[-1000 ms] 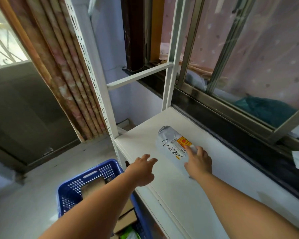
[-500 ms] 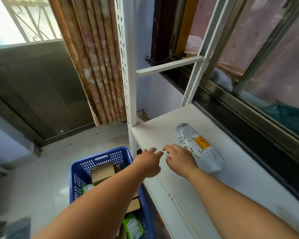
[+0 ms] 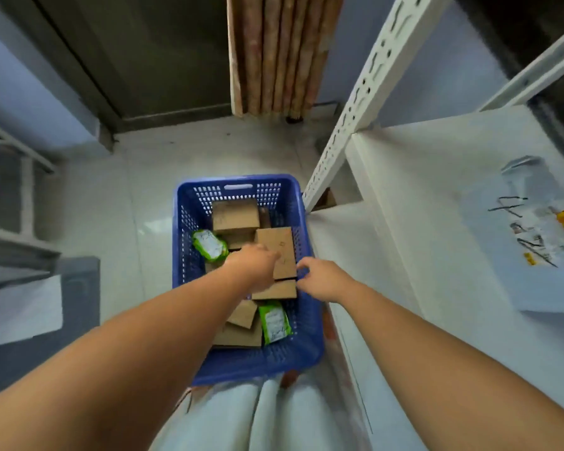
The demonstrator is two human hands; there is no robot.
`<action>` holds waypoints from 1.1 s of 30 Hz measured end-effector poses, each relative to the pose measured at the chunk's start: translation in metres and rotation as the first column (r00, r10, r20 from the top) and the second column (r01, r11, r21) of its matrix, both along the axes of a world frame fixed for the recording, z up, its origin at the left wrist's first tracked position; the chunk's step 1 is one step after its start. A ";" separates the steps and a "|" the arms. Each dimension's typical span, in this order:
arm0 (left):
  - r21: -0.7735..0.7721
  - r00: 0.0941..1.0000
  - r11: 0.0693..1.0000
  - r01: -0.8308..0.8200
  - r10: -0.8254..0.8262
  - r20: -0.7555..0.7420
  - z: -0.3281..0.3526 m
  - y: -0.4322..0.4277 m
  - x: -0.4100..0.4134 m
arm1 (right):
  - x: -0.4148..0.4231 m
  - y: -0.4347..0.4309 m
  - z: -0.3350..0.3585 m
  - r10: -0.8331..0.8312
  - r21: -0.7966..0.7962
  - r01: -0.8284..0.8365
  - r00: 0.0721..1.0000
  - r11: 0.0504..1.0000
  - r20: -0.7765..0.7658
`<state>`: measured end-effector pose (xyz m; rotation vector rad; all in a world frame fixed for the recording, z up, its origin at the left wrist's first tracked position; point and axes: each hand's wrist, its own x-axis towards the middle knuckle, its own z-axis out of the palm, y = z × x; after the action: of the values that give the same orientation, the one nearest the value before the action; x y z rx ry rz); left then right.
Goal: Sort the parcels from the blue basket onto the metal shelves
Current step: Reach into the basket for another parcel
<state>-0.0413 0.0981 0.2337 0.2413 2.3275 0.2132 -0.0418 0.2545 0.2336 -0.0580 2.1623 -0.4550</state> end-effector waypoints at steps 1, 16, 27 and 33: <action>-0.017 0.999 0.999 -0.041 0.041 0.019 -0.021 -0.013 0.003 | 0.001 -0.013 -0.020 -0.001 -0.013 0.001 1.000 1.000 0.016; -0.070 0.935 0.947 -0.314 0.321 0.149 -0.299 -0.099 0.077 | 0.029 -0.067 -0.310 -0.241 0.127 0.238 0.970 0.963 0.009; 0.122 0.850 0.843 -0.523 0.507 0.140 -0.400 -0.072 0.059 | -0.015 -0.052 -0.417 -0.518 0.126 0.567 0.806 0.814 -0.287; 0.196 0.802 0.778 -0.597 0.581 0.138 -0.422 -0.073 0.068 | -0.031 -0.050 -0.446 -0.685 0.118 0.722 0.686 0.681 -0.247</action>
<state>0.0269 0.0251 -0.1879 -0.3991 2.2383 0.7951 -0.0725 0.2048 -0.2121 0.9343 2.3462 -0.6727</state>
